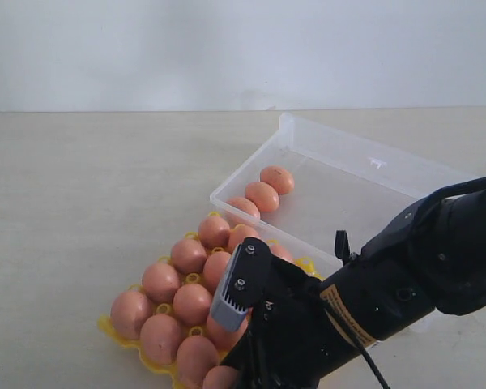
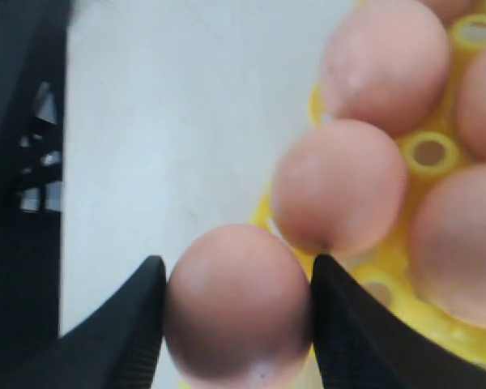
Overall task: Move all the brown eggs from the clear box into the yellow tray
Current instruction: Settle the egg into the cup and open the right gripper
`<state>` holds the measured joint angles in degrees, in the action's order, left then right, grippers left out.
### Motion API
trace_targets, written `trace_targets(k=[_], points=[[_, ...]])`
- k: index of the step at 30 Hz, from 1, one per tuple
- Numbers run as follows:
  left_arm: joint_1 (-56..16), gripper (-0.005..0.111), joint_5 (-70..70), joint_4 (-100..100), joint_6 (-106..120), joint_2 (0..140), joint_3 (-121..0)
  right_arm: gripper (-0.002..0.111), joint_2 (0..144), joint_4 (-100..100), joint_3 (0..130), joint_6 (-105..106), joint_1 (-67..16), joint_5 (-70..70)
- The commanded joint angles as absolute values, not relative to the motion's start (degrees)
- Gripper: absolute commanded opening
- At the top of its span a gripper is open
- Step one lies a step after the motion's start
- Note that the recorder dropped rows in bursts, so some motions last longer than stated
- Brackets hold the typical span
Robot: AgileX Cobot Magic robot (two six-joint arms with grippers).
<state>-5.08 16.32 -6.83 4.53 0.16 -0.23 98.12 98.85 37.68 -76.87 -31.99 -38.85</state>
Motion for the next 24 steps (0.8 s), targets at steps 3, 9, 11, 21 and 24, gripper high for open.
trace_targets(k=[3, 9, 11, 21, 24], points=[[-5.4, 0.004, 16.0, -6.7, 4.5, 0.0, 0.0, 0.000, 98.1, 99.3, 37.7, -76.6, -32.0, -35.2], [-5.4, 0.004, 16.0, -6.7, 4.5, 0.0, 0.0, 0.000, 97.8, 99.2, 37.7, -76.6, -32.0, -35.3], [-5.4, 0.004, 16.0, -6.7, 4.5, 0.0, 0.0, 0.000, 97.8, 99.2, 37.7, -76.6, -32.0, -35.3], [-5.4, 0.004, 16.0, -6.7, 4.5, 0.0, 0.0, 0.000, 97.8, 98.0, 37.7, -76.8, -32.0, -37.6], [-5.4, 0.004, 16.0, -6.7, 4.5, 0.0, 0.0, 0.000, 97.8, 98.0, 37.7, -76.5, -32.0, -34.8]])
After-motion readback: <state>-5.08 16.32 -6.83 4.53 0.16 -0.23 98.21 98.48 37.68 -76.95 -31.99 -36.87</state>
